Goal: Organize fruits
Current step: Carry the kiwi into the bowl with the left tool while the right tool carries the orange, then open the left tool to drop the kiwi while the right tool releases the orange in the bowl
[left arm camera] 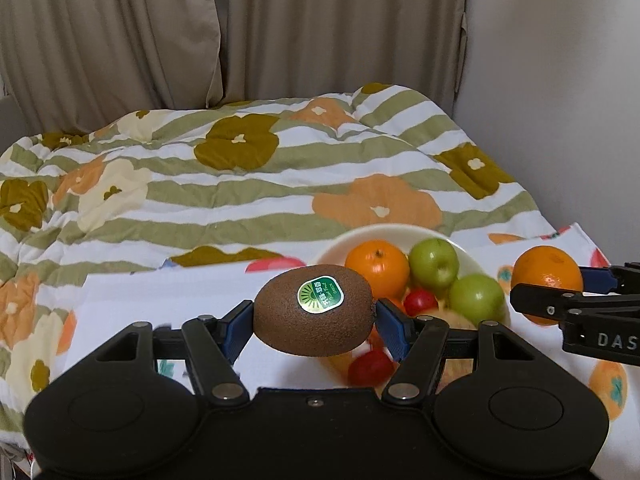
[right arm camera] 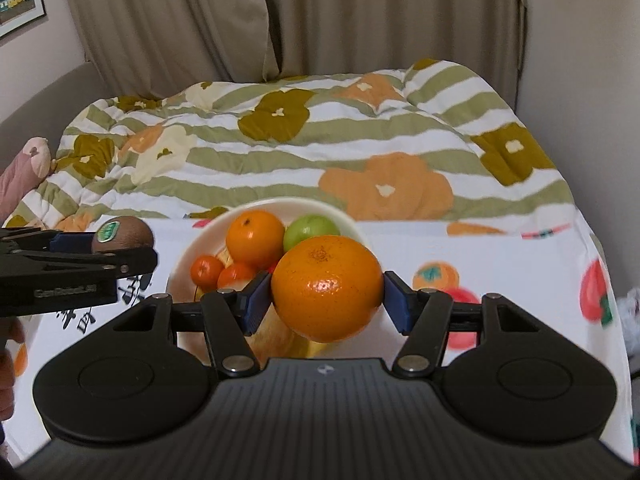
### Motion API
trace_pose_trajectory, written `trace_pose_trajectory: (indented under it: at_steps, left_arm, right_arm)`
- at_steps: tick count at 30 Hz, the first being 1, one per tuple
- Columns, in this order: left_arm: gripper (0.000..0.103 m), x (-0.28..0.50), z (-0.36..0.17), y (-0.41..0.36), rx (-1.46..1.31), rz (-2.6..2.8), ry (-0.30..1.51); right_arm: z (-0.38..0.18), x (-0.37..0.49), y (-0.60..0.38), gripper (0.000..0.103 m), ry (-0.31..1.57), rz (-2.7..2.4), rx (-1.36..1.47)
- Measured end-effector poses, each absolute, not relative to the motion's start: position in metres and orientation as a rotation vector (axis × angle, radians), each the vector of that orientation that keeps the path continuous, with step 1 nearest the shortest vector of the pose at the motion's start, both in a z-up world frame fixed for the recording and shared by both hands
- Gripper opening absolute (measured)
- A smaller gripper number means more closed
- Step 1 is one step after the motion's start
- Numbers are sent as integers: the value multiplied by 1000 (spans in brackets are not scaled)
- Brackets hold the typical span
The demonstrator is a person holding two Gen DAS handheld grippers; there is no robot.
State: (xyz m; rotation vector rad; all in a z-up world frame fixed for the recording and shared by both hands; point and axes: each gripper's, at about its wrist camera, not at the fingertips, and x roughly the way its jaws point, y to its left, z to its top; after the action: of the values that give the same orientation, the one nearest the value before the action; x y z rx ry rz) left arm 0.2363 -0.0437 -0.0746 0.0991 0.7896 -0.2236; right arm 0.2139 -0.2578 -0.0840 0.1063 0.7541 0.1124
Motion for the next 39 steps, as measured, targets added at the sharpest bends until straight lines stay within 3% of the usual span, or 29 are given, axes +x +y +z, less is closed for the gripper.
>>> trace_pose_trajectory:
  at_steps: [19,20,24,39]
  left_arm:
    - [71,293,-111,-72,80,-196,881]
    - [73,293,-111,-72,75,-197,884]
    - [95,289,-105,-67,51,-191,839]
    - [95,255,-91,-51,56,-150,813]
  right_arm:
    - [-102,278,-257,75,785,269,54]
    - [-102,278,-258,75,785,270,57]
    - [-102,279,-260,75,785,272,59]
    - [-102,285,-249,75,785,309,31]
